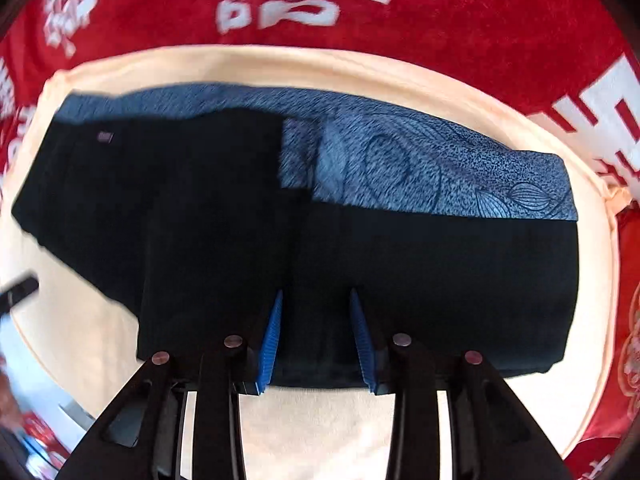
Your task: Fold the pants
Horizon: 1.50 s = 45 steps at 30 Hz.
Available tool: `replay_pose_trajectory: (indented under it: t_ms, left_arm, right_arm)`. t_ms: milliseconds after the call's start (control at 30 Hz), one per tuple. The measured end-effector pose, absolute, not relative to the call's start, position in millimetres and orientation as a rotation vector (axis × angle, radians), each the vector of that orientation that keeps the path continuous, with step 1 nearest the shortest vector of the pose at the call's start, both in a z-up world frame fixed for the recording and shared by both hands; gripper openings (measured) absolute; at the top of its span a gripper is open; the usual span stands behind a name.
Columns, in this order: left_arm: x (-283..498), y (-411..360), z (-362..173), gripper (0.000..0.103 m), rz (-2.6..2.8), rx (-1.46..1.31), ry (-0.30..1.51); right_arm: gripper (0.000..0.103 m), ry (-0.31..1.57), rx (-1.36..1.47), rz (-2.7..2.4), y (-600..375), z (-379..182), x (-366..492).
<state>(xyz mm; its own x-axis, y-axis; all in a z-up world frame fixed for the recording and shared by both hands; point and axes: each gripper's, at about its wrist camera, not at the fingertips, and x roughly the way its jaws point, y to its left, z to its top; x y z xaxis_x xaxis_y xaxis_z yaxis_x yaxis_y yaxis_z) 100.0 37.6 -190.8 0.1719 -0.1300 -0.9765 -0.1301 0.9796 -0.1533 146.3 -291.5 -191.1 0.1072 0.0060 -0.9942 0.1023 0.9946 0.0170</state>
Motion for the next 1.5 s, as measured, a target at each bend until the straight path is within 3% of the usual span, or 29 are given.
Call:
replay_pose_trajectory:
  t_ms: [300,367,433,500,933,1500]
  left_arm:
    - [122.2,69.9,-198.3,0.103,0.015,-0.307,1.372]
    - [126.1,72.0,-199.8,0.103,0.013,-0.322,1.361]
    - [131.2,73.8,-203.5,0.103,0.02,-0.324,1.359]
    - [134.1,75.4,-208.0,0.103,0.025,-0.34,1.365]
    - [140.1,79.8,-224.8,0.103,0.027,-0.371,1.366]
    - [138.1,89.8,-226.9,0.103,-0.098,-0.654,1.269]
  right_arm:
    - [0.041,1.383,0.101,0.107,-228.1,-164.9,157.4]
    - [0.045,1.377,0.048,0.137,-209.2,-172.8,162.5]
    - [0.059,1.414,0.033,0.151,-200.1,-193.3,167.9]
    - [0.059,1.468,0.069,0.125,-204.2,-215.7,169.7]
    - [0.073,1.443,0.091,0.16,-200.8,-215.0,171.1]
    - [0.077,1.443,0.09,0.184,-188.0,-221.3,170.3]
